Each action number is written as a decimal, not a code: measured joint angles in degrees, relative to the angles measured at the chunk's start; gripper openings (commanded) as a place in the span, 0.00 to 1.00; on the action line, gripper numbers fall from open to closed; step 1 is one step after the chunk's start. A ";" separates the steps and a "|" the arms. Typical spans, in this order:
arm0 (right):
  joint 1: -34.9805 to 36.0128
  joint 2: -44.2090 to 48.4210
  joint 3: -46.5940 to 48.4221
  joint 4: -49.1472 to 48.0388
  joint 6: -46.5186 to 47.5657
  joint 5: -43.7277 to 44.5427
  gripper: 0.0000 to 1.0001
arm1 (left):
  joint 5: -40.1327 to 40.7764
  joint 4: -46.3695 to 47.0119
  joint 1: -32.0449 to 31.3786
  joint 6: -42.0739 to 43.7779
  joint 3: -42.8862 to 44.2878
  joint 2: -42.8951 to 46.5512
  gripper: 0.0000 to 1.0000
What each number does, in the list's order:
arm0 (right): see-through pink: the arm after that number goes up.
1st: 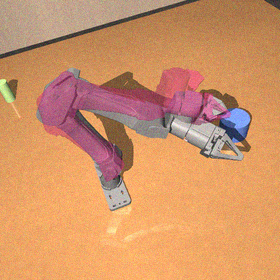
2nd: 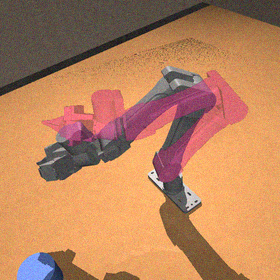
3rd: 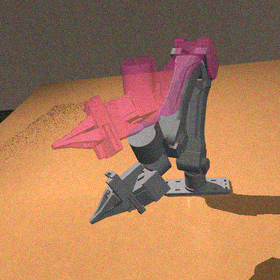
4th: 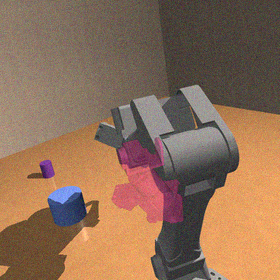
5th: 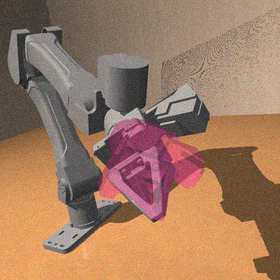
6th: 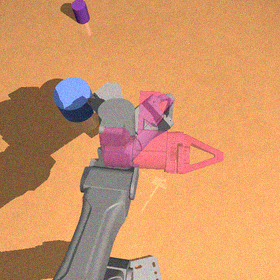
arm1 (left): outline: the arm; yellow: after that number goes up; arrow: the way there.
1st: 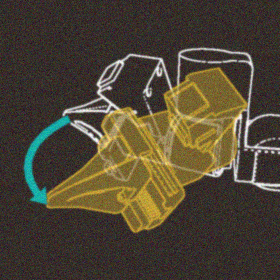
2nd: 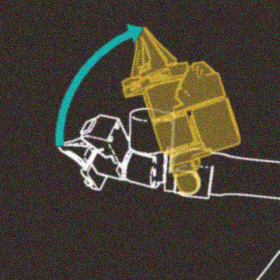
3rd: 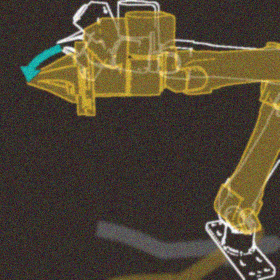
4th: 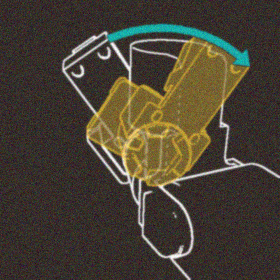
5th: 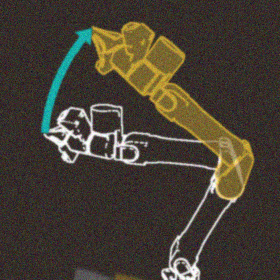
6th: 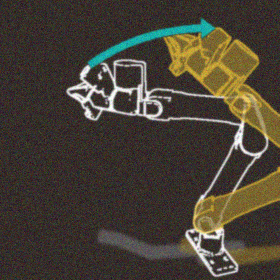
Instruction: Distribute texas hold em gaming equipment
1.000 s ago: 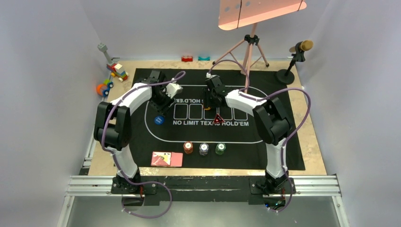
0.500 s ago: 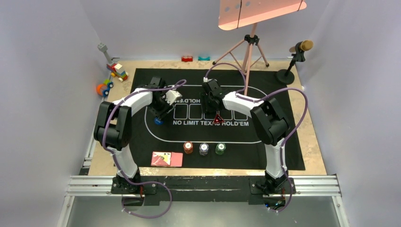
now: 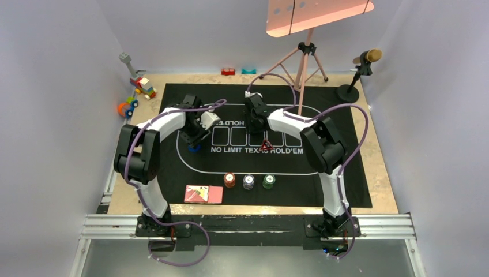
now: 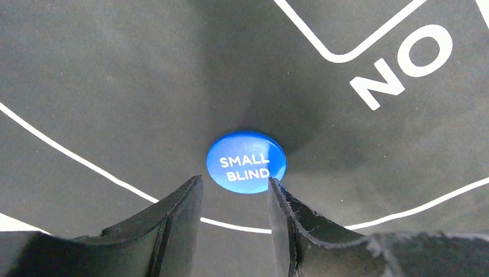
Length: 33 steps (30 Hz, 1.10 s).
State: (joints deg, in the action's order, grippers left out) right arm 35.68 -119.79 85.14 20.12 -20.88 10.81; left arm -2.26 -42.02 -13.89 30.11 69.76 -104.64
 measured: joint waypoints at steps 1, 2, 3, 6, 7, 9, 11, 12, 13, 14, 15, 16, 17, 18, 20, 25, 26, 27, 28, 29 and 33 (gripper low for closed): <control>0.00 -0.72 0.98 0.09 0.07 0.00 0.45 | -0.04 -0.24 0.04 0.04 -0.11 0.26 0.49; 0.00 -1.53 2.14 0.15 0.17 0.02 0.44 | -0.13 -0.55 0.13 0.04 -0.26 0.76 0.49; 0.00 -2.40 3.43 0.31 0.33 0.11 0.43 | -0.33 -1.05 0.28 0.02 -0.31 1.31 0.49; 0.00 -4.92 7.39 0.90 0.59 0.20 0.41 | -1.64 -2.89 1.36 -0.39 -0.31 4.61 0.49; 0.00 -5.81 8.74 1.14 0.68 0.22 0.40 | -2.32 -3.45 1.92 -0.55 -0.28 5.97 0.49; 0.00 -7.54 11.50 1.90 1.05 0.31 0.39 | -3.72 -4.66 3.08 -0.98 -0.22 8.44 0.49; 0.00 -9.79 15.23 2.91 1.33 0.59 0.37 | -5.53 -6.19 4.57 -1.62 -0.02 10.95 0.50; 0.02 -11.28 17.53 3.43 1.57 0.72 0.37 | -6.45 -7.04 5.33 -2.03 0.11 12.09 0.49; 0.02 -12.35 19.26 3.76 1.73 0.87 0.37 | -7.30 -7.74 6.08 -2.29 0.22 13.11 0.50; 0.00 -13.62 21.51 4.57 1.95 1.07 0.36 | -8.24 -8.50 6.91 -2.60 0.37 14.10 0.50; 0.00 -14.93 23.61 5.11 2.16 1.29 0.35 | -9.29 -9.40 7.74 -2.99 0.52 15.10 0.50; 0.00 -16.31 26.18 6.25 2.40 1.44 0.35 | -10.23 -10.16 8.59 -3.34 0.63 16.11 0.50; 0.00 -18.08 29.31 7.13 2.64 1.66 0.35 | -11.23 -11.10 9.44 -3.63 0.81 17.09 0.50; 0.00 -19.34 31.39 7.67 2.86 1.70 0.35 | -11.85 -11.82 10.03 -3.96 0.98 17.84 0.50; -0.07 -22.21 36.57 9.60 3.28 1.70 0.35 | -13.27 -13.09 11.26 -4.39 1.16 19.63 0.50; -0.48 -26.80 45.42 12.76 3.85 1.42 0.35 | -16.02 -15.63 12.24 -5.57 1.16 24.46 0.50; -0.66 -27.23 45.81 12.94 3.87 1.27 0.37 | -16.50 -16.04 12.28 -5.77 1.16 25.22 0.51; -0.83 -27.34 46.07 13.11 3.91 1.05 0.39 | -17.00 -16.35 12.33 -6.14 1.16 25.90 0.52; -0.94 -27.34 46.07 13.16 3.93 1.03 0.40 | -17.35 -16.52 12.33 -6.67 1.16 26.38 0.53; -1.11 -27.26 45.88 13.00 4.00 0.98 0.43 | -17.68 -16.68 12.35 -7.10 1.16 26.71 0.55; -0.92 -22.88 38.38 10.03 4.02 0.17 0.58 | -18.05 -16.79 12.37 -9.14 1.16 27.43 0.92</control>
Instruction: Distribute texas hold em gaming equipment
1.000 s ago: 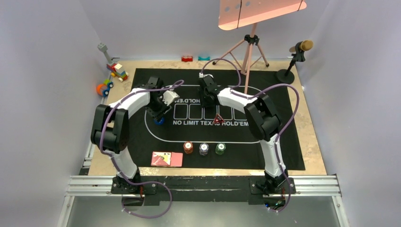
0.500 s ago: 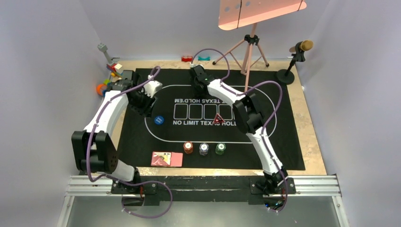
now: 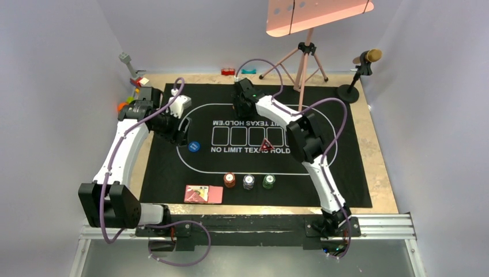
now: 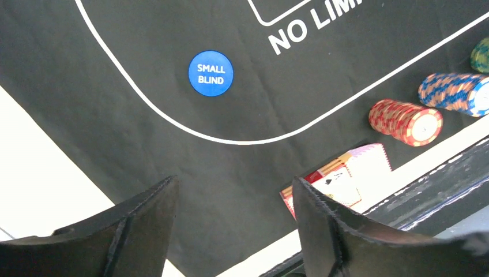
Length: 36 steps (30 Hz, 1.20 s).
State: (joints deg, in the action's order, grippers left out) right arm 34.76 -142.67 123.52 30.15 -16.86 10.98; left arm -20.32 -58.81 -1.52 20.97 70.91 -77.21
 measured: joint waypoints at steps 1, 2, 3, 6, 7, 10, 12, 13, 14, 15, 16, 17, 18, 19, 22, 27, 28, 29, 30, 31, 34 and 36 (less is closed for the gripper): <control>0.15 2.29 -3.67 -0.59 0.02 -0.02 0.60 | 0.11 0.07 0.02 -0.68 0.00 0.31 0.99; 0.39 4.42 -6.67 -1.03 -0.07 -0.07 0.62 | 0.39 0.22 0.02 -1.40 0.00 0.79 0.99; 0.87 7.17 -10.78 -2.25 0.02 -0.09 0.63 | 0.70 0.52 0.02 -2.16 -0.04 1.42 1.00; 3.69 15.41 -21.27 -5.38 0.17 -0.22 0.62 | 1.57 1.55 0.11 -3.65 -0.46 3.78 1.00; 5.33 17.97 -24.06 -6.73 0.31 -0.33 0.61 | 1.77 1.68 0.17 -3.96 -0.48 4.48 1.00; 10.93 22.14 -28.09 -9.97 0.70 -1.62 0.58 | 2.36 2.14 0.66 -4.59 -0.50 5.38 1.00; 15.02 22.38 -28.41 -12.35 0.92 -2.19 0.56 | 2.60 2.34 1.05 -5.14 -0.55 5.05 1.00; 16.79 22.03 -28.41 -13.14 0.94 -2.64 0.55 | 2.71 2.54 1.40 -5.33 -0.68 4.74 1.00; 18.47 21.64 -28.41 -13.49 0.90 -2.99 0.55 | 2.82 2.69 1.73 -5.42 -0.96 4.46 1.00; 19.80 21.16 -28.41 -13.53 0.81 -3.13 0.55 | 3.06 2.89 2.10 -5.42 -1.36 4.13 1.00; 20.50 21.03 -28.57 -13.53 0.63 -3.08 0.55 | 3.28 2.95 2.34 -5.40 -1.77 3.80 1.00; 20.98 21.00 -29.44 -13.84 0.39 -2.95 0.57 | 3.56 3.08 2.49 -5.40 -2.23 3.52 1.00; 21.11 21.46 -30.84 -14.12 0.26 -2.38 0.58 | 3.80 3.02 2.54 -5.38 -2.62 3.28 1.00; 20.92 22.29 -33.09 -14.34 0.02 -1.16 0.59 | 3.91 3.02 2.54 -5.31 -2.99 3.13 1.00; 19.56 25.09 -38.75 -14.19 -0.22 2.47 0.61 | 3.93 2.75 2.54 -5.01 -3.37 3.08 1.00; 16.24 31.65 -46.69 -13.84 -1.46 7.58 0.62 | 3.87 2.78 2.54 -4.87 -3.98 3.17 1.00; 15.41 32.70 -47.65 -13.88 -1.81 8.20 0.63 | 3.87 2.73 2.54 -4.83 -4.24 3.17 1.00; 14.73 33.35 -48.22 -13.88 -2.12 8.72 0.63 | 3.85 2.54 2.54 -4.74 -4.44 3.17 1.00; 13.79 33.97 -48.83 -13.92 -2.45 9.20 0.64 | 3.85 2.54 2.54 -4.68 -4.63 3.19 1.00; 12.76 34.38 -49.29 -13.88 -2.71 9.51 0.64 | 3.85 2.49 2.54 -4.55 -4.85 3.19 1.00; 9.84 34.67 -49.94 -13.70 -3.08 10.80 0.66 | 3.87 2.29 2.54 -4.11 -5.22 3.21 1.00; 8.13 34.56 -49.94 -13.44 -3.10 11.69 0.66 | 3.85 2.27 2.54 -3.87 -5.22 3.30 1.00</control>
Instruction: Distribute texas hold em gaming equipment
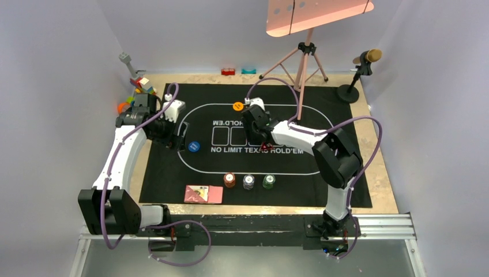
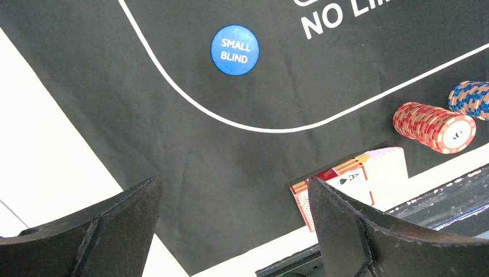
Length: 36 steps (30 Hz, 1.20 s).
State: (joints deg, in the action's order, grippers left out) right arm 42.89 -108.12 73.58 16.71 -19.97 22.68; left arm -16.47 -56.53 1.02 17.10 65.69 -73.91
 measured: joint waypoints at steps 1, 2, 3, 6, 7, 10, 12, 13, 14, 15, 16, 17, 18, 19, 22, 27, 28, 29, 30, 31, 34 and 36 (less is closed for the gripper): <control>-0.63 -0.09 0.00 0.02 0.02 0.42 0.66 | 0.00 0.00 0.00 0.02 0.00 0.11 1.00; -1.25 -0.24 0.00 0.02 0.02 0.66 0.66 | -0.02 -0.02 0.00 0.02 0.00 0.20 1.00; -1.70 -0.39 0.00 0.09 -0.02 0.83 0.66 | -0.04 -0.02 0.00 0.04 0.00 0.33 1.00; -2.43 -1.01 -0.09 0.33 -0.22 0.87 0.66 | -0.09 -0.09 0.00 0.09 0.00 0.79 1.00; -2.54 -1.14 -0.35 0.28 -0.37 0.83 0.66 | -0.15 -0.13 0.00 0.24 0.00 0.92 1.00; -2.82 -1.31 -1.84 0.37 -0.63 0.57 0.66 | -0.24 -0.15 0.00 0.46 0.00 1.03 1.00; -2.84 -1.44 -2.99 0.52 -0.85 0.20 0.64 | -0.26 -0.17 0.00 0.48 0.00 1.07 1.00; -2.84 -1.44 -3.54 0.52 -0.98 0.04 0.63 | -0.28 -0.17 0.00 0.48 0.00 1.07 1.00; -2.84 -1.44 -3.85 0.39 -1.27 -0.09 0.61 | -0.28 -0.22 0.00 0.48 0.00 1.07 1.00; -2.84 -1.42 -3.91 0.35 -1.42 -0.20 0.59 | -0.31 -0.35 0.00 0.50 0.00 1.07 1.00; -2.84 -1.42 -3.98 0.20 -1.53 -0.28 0.57 | -0.31 -0.46 0.00 0.50 0.00 1.09 1.00; -2.84 -1.36 -4.20 -0.02 -1.70 -0.33 0.54 | -0.31 -0.61 0.00 0.52 0.00 1.11 1.00; -2.84 -1.11 -4.63 -0.33 -2.01 -0.35 0.52 | -0.31 -0.76 0.00 0.55 0.00 1.18 1.00; -2.84 -0.72 -5.25 -0.57 -2.32 -0.37 0.51 | -0.31 -0.98 0.00 0.61 0.00 1.27 1.00; -2.89 1.55 -8.26 -0.96 -3.39 -0.17 0.49 | -0.26 -1.46 0.00 0.83 0.04 1.51 1.00; -3.39 7.21 -14.49 1.51 -5.95 0.39 0.40 | -0.20 -1.86 0.00 1.73 0.13 1.66 1.00; -3.58 8.15 -15.06 2.80 -6.64 0.37 0.38 | -0.20 -2.03 0.00 1.99 0.20 1.66 1.00; -3.74 8.79 -15.17 4.57 -7.37 0.57 0.37 | -0.15 -2.23 0.00 2.14 0.33 1.66 1.00; -3.98 9.22 -15.15 6.01 -8.04 0.90 0.37 | -0.09 -2.43 0.00 2.27 0.50 1.66 1.00; -4.17 9.42 -15.08 7.26 -8.68 1.27 0.37 | 0.00 -2.58 0.00 2.54 0.68 1.66 1.00; -5.29 9.53 -14.99 11.37 -11.04 2.12 0.37 | 0.22 -2.95 0.00 3.48 1.05 1.66 1.00; -6.32 9.75 -15.17 13.51 -12.37 2.23 0.36 | 0.33 -3.13 0.00 3.93 1.20 1.66 1.00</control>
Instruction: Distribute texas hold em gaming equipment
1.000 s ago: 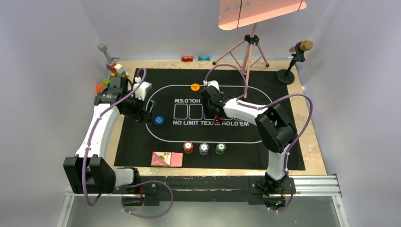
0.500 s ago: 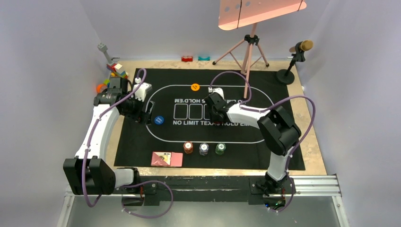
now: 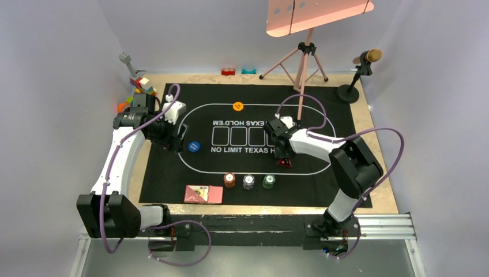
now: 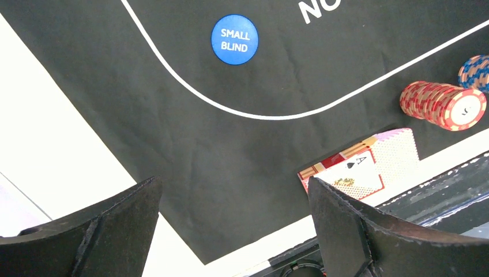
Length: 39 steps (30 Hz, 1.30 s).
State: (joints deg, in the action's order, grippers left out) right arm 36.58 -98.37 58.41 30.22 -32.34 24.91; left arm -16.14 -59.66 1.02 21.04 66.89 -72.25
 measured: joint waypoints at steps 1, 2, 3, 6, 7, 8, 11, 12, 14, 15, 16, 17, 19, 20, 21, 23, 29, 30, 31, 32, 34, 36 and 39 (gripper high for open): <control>-0.48 0.42 -0.46 0.61 -0.57 0.04 0.37 | 0.04 -0.04 0.00 0.28 0.04 0.00 1.00; -0.81 1.18 -1.29 1.42 -1.22 0.07 0.37 | 0.09 -0.09 0.00 0.68 0.09 0.00 1.00; -1.18 1.73 -1.86 1.99 -1.62 0.09 0.37 | 0.11 -0.15 0.00 1.03 0.11 0.00 1.00; -1.88 4.24 -4.20 3.93 -3.13 0.09 0.38 | 0.13 -0.50 0.00 1.68 0.20 0.00 1.00; -2.01 4.90 -4.59 5.20 -3.61 0.09 0.39 | 0.11 -0.63 0.00 2.03 0.24 0.00 1.00; -2.08 5.42 -4.70 6.51 -4.02 0.11 0.41 | 0.13 -0.85 0.00 2.23 0.28 0.00 1.00; -2.21 7.32 -4.70 8.85 -5.05 0.98 0.44 | 0.13 -1.29 0.00 2.75 0.31 0.00 1.00; -2.27 8.31 -4.70 9.57 -5.20 1.31 0.46 | 0.11 -1.36 0.00 2.82 0.31 0.00 1.00; -2.43 10.25 -4.66 10.27 -5.18 1.84 0.51 | 0.07 -1.33 0.00 3.10 0.31 0.00 1.00; -2.47 11.10 -4.52 10.49 -5.14 2.19 0.53 | 0.00 -1.36 0.00 3.17 0.31 0.00 1.00; -2.47 12.07 -3.96 10.95 -4.66 2.58 0.56 | -0.15 -1.33 0.00 3.17 0.31 0.04 1.00; -2.38 12.68 -3.23 11.04 -4.07 2.64 0.58 | -0.37 -1.36 0.00 3.17 0.31 0.11 1.00; -1.70 13.53 -0.44 10.95 -2.47 2.80 0.63 | -1.03 -1.33 0.00 3.06 0.31 0.57 1.00; -0.85 13.64 1.49 10.88 -1.42 2.86 0.66 | -1.33 -1.31 0.00 2.97 0.31 0.96 1.00; 0.42 13.62 3.72 10.51 -0.31 2.73 0.67 | -1.62 -1.22 0.00 2.56 0.31 1.49 1.00; 4.37 13.09 8.31 9.29 2.12 2.21 0.71 | -1.99 -0.37 0.13 1.86 -0.17 3.10 0.98; 20.76 7.06 19.19 2.47 8.72 -2.78 0.78 | -2.08 2.71 1.33 -2.12 -3.65 7.67 1.00; 23.08 6.01 19.58 1.36 9.60 -4.13 0.78 | -2.03 3.17 1.86 -2.62 -4.13 8.04 1.00; 25.29 5.05 19.58 0.44 10.43 -5.81 0.79 | -1.99 3.43 2.45 -3.15 -4.44 8.28 1.00; 26.58 4.44 19.54 0.00 10.95 -7.06 0.79 | -1.88 3.61 3.10 -3.58 -4.59 8.41 1.00; 28.61 3.39 18.93 -1.40 12.09 -10.10 0.79 | -1.68 4.15 4.31 -4.31 -4.76 8.52 1.00; 29.42 2.80 18.40 -2.23 12.76 -12.48 0.79 | -1.66 4.79 5.31 -5.05 -4.81 8.50 1.00; 29.46 1.66 18.34 -3.19 13.05 -14.78 0.79 | -1.95 5.42 5.99 -5.68 -4.87 8.46 0.95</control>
State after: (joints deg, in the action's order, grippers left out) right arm 66.04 -96.71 76.75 27.03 -19.29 10.13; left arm -18.09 -54.24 7.01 15.35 62.02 -63.79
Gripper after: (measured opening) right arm 0.793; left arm 0.994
